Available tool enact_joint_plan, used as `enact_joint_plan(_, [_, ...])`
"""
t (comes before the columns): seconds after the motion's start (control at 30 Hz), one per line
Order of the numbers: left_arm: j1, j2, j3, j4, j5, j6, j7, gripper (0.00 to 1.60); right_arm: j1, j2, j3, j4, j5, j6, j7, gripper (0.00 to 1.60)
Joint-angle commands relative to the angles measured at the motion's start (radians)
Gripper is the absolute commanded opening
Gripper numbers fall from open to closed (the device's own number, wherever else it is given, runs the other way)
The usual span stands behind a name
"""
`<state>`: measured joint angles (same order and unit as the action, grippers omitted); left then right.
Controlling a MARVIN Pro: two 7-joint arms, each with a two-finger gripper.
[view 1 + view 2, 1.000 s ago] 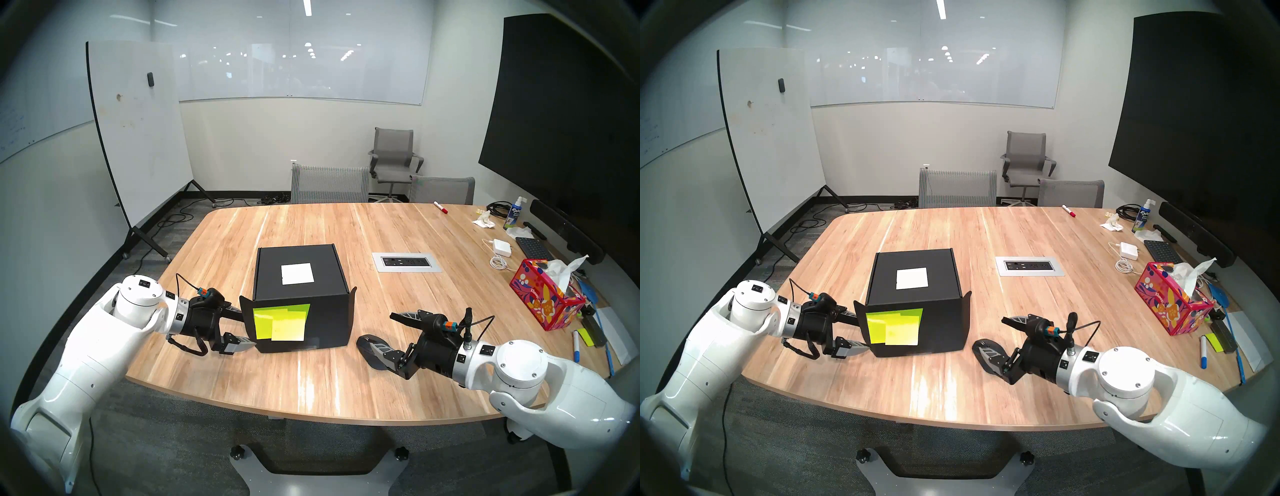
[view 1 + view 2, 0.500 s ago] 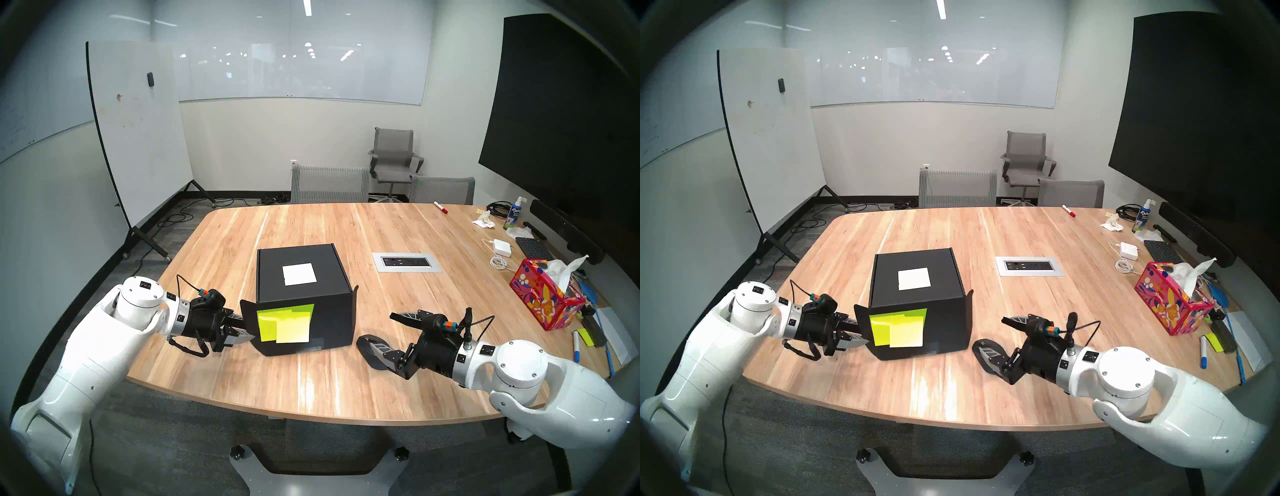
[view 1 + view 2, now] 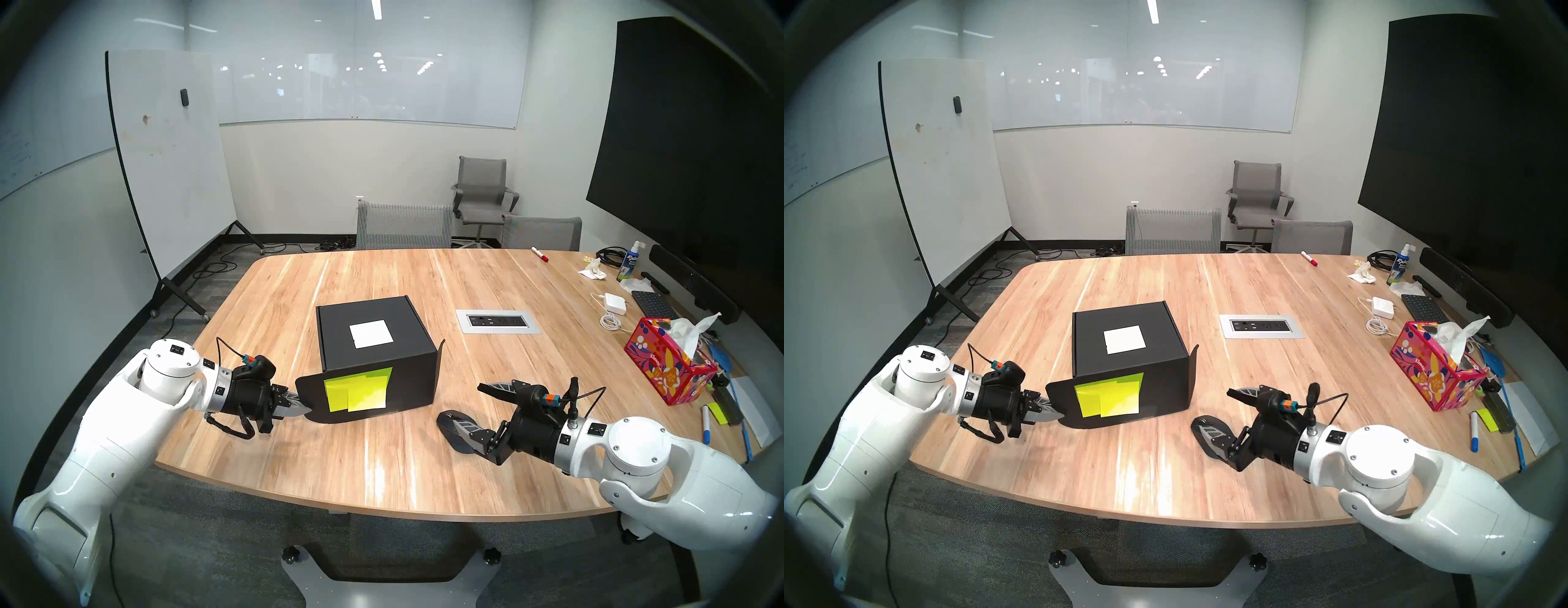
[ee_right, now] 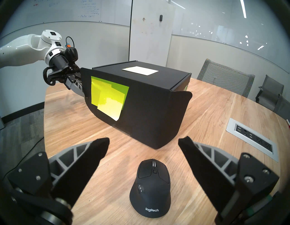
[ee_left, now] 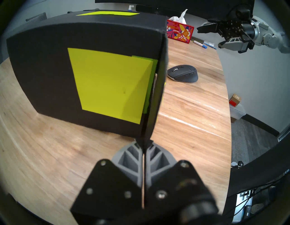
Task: Open the box and place the mouse inside
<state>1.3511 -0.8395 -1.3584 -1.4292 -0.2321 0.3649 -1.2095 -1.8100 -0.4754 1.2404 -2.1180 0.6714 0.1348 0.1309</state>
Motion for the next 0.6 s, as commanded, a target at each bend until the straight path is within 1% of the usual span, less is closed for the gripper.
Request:
enact_joint_plan(0.0, [-0.013, 0.007, -0.019, 0.000, -0.028, 0.034, -0.023, 0.00, 0.006, -0.002, 0.004, -0.015, -0.002, -0.009, 0.002, 1.60])
enact_joint_plan(0.27, [-0.011, 0.017, -0.041, -0.008, -0.064, 0.088, -0.061, 0.00, 0.006, -0.002, 0.004, -0.015, -0.002, -0.009, 0.002, 1.60])
enact_joint_plan(0.57, [0.005, 0.029, -0.072, -0.041, -0.100, 0.146, -0.089, 0.00, 0.007, -0.002, 0.004, -0.015, -0.002, -0.009, 0.002, 1.60])
